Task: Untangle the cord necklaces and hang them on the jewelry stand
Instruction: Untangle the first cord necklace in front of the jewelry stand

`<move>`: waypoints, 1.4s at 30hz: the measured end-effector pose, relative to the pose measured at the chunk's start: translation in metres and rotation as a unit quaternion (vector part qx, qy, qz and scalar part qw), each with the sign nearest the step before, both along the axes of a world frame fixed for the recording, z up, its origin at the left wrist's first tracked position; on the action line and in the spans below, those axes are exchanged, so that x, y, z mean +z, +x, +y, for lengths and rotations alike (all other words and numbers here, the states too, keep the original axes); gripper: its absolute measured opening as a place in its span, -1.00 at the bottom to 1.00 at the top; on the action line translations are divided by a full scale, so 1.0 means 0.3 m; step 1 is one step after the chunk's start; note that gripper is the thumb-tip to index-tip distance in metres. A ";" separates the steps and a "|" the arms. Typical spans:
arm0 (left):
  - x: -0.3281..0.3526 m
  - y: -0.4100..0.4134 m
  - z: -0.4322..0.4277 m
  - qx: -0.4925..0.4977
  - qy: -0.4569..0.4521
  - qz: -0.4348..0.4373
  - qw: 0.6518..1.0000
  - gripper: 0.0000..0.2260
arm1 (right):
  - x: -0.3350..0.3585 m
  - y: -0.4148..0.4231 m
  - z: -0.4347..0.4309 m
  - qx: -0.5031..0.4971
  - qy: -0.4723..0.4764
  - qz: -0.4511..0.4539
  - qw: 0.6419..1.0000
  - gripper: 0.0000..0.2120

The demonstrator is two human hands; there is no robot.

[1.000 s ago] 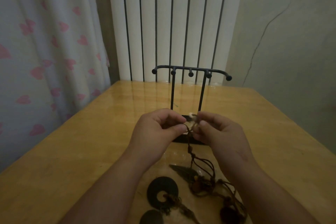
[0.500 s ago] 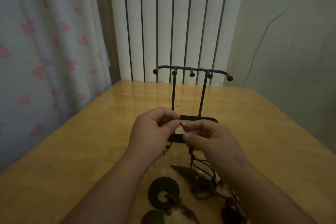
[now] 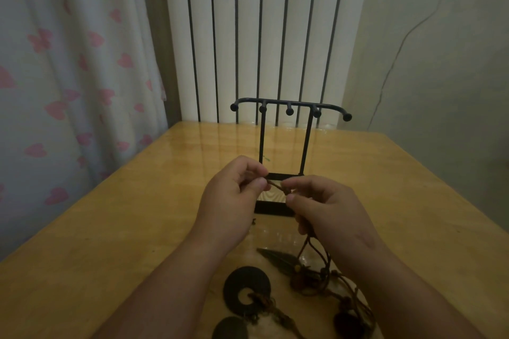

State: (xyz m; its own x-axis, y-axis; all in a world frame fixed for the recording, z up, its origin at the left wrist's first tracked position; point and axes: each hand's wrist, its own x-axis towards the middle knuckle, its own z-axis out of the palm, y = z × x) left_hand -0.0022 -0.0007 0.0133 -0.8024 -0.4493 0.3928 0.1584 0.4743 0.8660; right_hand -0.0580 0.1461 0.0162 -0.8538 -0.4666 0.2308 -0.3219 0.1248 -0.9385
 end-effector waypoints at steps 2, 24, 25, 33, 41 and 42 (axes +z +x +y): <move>0.001 0.002 -0.001 0.004 -0.005 0.003 1.000 -0.83 | -0.001 0.002 0.000 0.002 -0.005 -0.002 1.000 -0.84; 0.011 0.021 -0.003 -0.060 -0.041 -0.009 0.997 -0.93 | 0.010 0.014 0.003 -0.022 -0.014 0.023 0.999 -0.98; 0.011 0.021 -0.004 -0.062 -0.042 -0.013 0.997 -0.92 | 0.010 0.015 0.004 -0.017 -0.010 0.028 0.999 -0.97; 0.009 0.013 -0.001 -0.060 -0.046 -0.035 0.997 -0.82 | 0.017 0.019 0.005 0.010 0.000 0.052 0.999 -0.90; 0.008 0.013 0.002 -0.059 -0.022 -0.032 0.997 -0.85 | -0.001 0.002 0.002 -0.020 0.019 0.089 0.996 -0.94; 0.009 0.015 0.002 -0.061 -0.018 -0.032 0.997 -0.87 | -0.003 0.000 0.002 -0.027 0.021 0.094 0.995 -0.95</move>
